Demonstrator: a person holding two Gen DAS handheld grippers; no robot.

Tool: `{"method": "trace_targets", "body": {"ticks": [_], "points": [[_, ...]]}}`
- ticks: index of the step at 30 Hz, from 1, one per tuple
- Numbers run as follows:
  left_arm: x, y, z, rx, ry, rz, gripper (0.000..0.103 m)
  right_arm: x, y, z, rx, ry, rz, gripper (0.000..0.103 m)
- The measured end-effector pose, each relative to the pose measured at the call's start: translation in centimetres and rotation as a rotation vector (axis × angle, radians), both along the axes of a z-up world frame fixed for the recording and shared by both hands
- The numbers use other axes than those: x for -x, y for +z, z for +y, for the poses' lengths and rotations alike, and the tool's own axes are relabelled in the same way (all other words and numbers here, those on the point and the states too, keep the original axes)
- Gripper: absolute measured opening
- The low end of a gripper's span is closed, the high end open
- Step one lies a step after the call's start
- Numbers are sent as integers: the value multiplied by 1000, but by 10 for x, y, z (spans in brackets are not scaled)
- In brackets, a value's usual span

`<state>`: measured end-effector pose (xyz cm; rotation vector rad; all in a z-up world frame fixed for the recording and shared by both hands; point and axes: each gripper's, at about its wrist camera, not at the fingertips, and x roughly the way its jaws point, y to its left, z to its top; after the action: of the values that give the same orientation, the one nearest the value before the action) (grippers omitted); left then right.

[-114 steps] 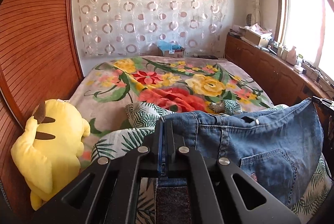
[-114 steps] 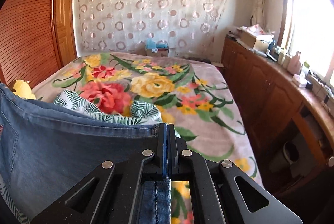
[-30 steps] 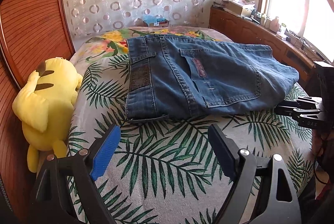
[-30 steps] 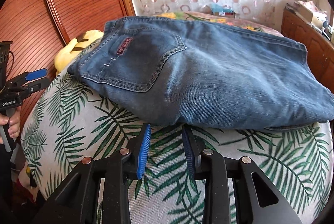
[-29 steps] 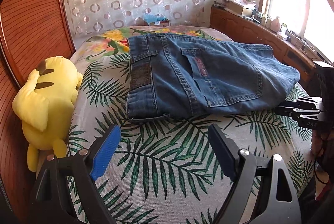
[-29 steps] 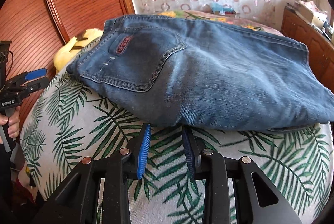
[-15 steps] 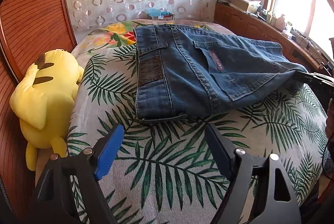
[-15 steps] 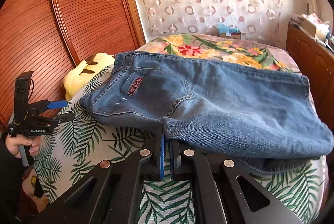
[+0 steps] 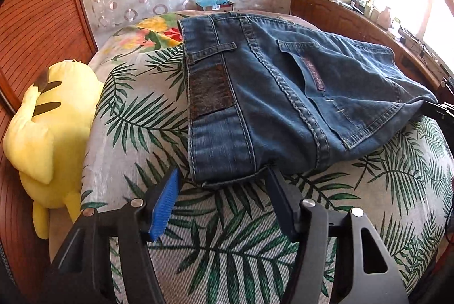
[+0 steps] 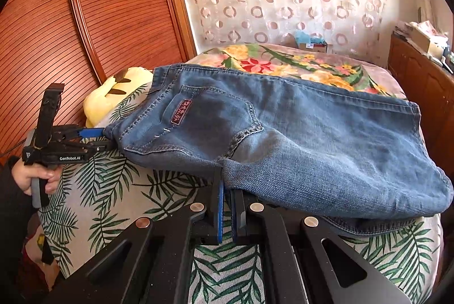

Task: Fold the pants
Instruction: 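Open the right gripper and regrasp the folded jeans edge with both grippers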

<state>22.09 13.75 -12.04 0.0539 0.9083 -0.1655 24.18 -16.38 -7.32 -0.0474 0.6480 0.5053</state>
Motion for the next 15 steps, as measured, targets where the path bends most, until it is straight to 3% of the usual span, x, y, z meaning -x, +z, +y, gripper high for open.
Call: {"method": "trace_targets", "body": {"ticks": [6, 15], "points": [[-7, -1, 1, -1, -5, 8, 62, -1, -7, 3, 29, 7, 15, 3], [1, 8, -10, -8, -54, -34, 26, 1, -14, 3, 40, 12, 23, 3]]}}
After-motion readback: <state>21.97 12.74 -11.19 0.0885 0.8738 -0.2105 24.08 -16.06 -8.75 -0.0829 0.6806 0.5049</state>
